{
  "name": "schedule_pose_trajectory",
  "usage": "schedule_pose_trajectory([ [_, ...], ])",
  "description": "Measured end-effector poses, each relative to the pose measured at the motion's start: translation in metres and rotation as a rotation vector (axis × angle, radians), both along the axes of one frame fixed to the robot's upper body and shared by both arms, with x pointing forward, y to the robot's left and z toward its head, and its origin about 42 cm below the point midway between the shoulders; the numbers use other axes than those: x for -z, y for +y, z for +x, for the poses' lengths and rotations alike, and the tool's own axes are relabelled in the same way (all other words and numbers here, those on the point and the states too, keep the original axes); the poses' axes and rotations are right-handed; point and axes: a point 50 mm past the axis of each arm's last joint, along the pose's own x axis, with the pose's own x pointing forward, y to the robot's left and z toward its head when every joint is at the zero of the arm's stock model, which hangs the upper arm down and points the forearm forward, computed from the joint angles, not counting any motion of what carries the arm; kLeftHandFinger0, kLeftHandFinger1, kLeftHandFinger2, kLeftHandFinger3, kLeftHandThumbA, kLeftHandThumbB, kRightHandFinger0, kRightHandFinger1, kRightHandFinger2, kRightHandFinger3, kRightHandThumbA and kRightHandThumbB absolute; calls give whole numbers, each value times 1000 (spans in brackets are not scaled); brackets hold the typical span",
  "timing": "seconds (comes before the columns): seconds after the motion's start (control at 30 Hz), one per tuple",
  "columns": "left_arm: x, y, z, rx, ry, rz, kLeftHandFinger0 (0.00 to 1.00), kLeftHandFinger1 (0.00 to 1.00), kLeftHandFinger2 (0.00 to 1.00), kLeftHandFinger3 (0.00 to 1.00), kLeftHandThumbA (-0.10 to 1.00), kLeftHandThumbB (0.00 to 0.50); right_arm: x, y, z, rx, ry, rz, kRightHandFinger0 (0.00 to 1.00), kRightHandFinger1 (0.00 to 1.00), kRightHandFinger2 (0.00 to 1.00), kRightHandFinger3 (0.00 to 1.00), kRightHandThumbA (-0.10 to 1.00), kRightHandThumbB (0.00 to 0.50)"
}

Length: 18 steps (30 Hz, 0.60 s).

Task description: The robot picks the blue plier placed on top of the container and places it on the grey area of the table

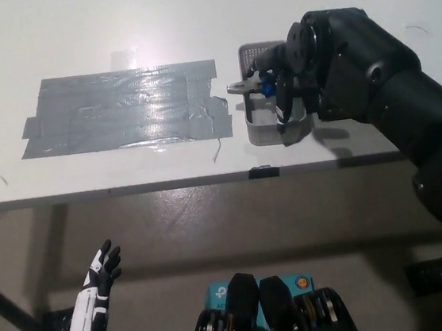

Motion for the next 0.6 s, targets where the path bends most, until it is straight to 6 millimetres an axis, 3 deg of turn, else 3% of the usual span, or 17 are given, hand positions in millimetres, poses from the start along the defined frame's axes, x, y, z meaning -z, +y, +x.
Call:
schedule_pose_trajectory([
  [0.1,0,0,0,0,-1,1,1000,1000,1000,1000,1000,87,2,1,0,3,-8,-4,1000,1000,1000,1000,998,278],
  [0.23,-1,2,1,2,-4,6,1000,1000,1000,1000,1000,62,1,-3,2,22,-9,11,1000,1000,1000,1000,944,323],
  [0.3,-2,3,1,2,-6,10,1000,1000,1000,1000,1000,68,-1,-4,3,28,-8,25,1000,1000,1000,1000,912,302],
  [0.4,-2,4,2,4,-8,16,1000,1000,1000,1000,1000,84,-7,-3,4,30,-13,44,1000,1000,1000,1000,974,312],
  [0.53,-3,4,2,6,-11,21,1000,1000,1000,1000,1000,81,-24,-3,7,29,-40,54,1000,1000,1000,1000,916,333],
  [0.6,-3,4,2,7,-13,24,1000,1000,1000,1000,1000,78,-42,-2,9,26,-72,57,1000,1000,1000,1000,981,345],
])
